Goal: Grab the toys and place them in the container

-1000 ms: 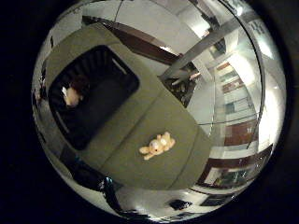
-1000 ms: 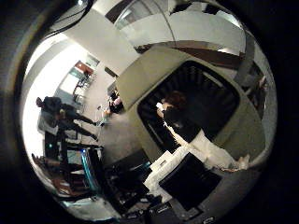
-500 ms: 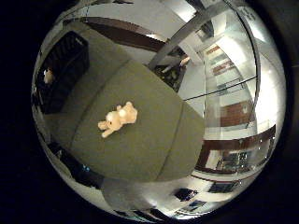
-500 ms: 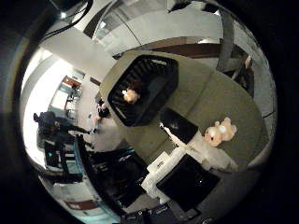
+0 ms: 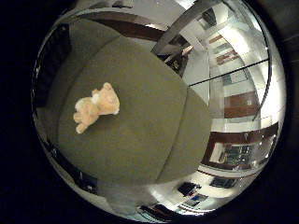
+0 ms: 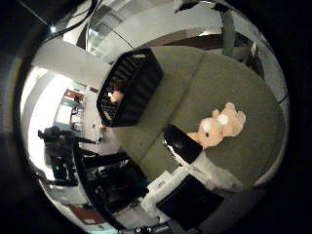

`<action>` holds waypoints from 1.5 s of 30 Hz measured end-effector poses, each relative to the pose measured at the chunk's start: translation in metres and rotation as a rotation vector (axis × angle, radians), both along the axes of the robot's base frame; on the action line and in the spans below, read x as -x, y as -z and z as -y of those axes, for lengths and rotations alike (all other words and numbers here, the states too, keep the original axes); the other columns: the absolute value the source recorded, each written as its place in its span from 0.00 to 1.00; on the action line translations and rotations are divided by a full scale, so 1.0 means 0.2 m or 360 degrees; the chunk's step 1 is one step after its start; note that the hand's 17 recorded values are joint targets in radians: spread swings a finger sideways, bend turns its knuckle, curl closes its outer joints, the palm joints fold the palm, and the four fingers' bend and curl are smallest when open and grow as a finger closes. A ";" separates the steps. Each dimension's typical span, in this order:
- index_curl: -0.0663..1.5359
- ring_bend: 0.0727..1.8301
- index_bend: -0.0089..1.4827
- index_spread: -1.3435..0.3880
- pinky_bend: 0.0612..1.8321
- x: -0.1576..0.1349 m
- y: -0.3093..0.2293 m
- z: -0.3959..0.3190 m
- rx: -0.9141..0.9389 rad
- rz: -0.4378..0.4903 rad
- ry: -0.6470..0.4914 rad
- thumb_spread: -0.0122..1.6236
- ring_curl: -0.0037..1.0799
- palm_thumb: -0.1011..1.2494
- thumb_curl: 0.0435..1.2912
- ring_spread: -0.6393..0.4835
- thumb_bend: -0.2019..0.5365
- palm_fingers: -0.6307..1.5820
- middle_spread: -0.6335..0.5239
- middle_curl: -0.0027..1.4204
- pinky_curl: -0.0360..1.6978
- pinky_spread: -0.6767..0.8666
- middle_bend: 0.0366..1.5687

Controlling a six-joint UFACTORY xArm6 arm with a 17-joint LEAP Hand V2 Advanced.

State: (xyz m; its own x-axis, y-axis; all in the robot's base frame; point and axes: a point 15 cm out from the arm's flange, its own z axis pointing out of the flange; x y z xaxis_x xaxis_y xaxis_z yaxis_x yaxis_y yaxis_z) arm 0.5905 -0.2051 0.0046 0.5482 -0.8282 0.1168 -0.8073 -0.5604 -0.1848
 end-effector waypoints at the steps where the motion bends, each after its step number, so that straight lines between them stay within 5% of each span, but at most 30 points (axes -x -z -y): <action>1: 0.24 0.16 0.12 0.52 0.35 -0.01 0.03 0.02 0.0029 -0.0018 -0.0038 0.70 0.22 0.48 0.24 0.59 0.24 0.36 0.52 0.22 0.02 0.66 0.10; 8: 0.23 0.16 0.12 0.52 0.35 0.00 0.22 0.28 0.0249 -0.0128 -0.0254 0.69 0.22 0.46 0.22 0.61 0.24 0.33 0.53 0.22 0.03 0.65 0.10; 17: 0.23 0.16 0.12 0.52 0.35 0.00 0.42 0.50 0.0326 -0.0176 -0.0287 0.68 0.23 0.41 0.20 0.61 0.24 0.33 0.53 0.22 0.04 0.64 0.10; 45: 0.22 0.17 0.12 0.52 0.36 -0.03 0.68 0.07 0.0243 -0.0259 -0.0402 0.67 0.24 0.40 0.19 0.61 0.24 0.34 0.53 0.22 0.05 0.65 0.10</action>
State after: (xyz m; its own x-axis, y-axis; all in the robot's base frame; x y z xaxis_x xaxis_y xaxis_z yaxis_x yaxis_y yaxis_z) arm 0.5959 -0.2183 -0.1315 0.7553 -0.6436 0.1236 -0.6516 -0.7577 0.0366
